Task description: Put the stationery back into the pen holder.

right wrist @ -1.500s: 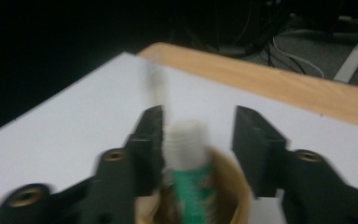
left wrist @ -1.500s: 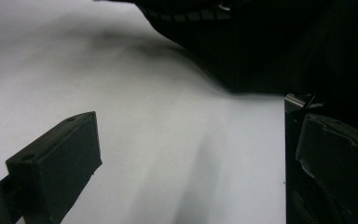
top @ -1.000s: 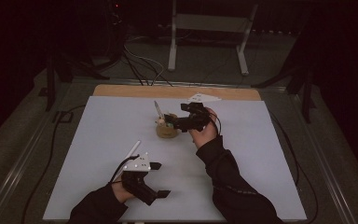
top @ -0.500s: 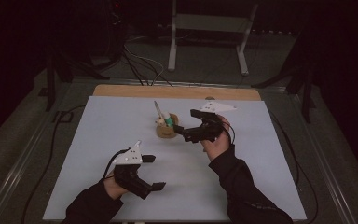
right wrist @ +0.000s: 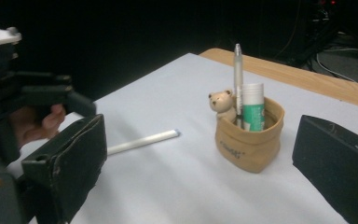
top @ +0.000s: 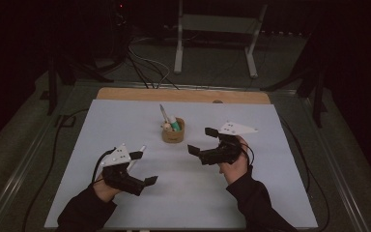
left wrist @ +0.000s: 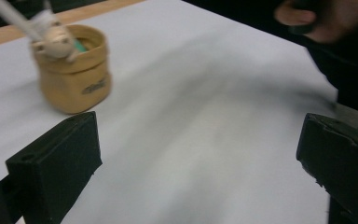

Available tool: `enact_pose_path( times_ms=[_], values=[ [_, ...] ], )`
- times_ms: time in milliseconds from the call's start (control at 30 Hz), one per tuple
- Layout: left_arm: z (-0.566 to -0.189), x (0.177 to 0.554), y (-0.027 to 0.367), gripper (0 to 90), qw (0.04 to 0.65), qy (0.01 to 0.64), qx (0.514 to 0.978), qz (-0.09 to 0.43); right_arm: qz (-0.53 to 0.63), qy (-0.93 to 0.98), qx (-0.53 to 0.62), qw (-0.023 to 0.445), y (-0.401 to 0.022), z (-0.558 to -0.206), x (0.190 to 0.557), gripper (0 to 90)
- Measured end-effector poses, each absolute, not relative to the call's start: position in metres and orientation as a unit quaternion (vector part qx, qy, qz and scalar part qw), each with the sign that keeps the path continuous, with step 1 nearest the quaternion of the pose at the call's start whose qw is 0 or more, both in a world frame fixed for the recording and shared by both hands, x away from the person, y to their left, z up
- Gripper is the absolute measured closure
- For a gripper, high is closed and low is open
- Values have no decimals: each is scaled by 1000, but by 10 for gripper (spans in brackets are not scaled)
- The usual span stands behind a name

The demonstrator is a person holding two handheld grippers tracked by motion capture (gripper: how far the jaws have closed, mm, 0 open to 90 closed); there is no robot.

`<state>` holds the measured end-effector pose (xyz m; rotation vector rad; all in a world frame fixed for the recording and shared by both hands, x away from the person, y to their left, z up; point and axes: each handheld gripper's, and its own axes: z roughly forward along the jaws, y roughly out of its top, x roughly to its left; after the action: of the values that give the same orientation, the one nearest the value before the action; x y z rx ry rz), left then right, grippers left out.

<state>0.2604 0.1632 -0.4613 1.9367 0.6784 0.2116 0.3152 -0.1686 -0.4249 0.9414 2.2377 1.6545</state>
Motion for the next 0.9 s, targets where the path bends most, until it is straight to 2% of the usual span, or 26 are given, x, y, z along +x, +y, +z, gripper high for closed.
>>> enact_pose_path(
  times_ms=[900],
  values=[
    [-503,261,205,3,443,423,772,170,559,758,325,90,-185,-445,295,27]
  ],
)
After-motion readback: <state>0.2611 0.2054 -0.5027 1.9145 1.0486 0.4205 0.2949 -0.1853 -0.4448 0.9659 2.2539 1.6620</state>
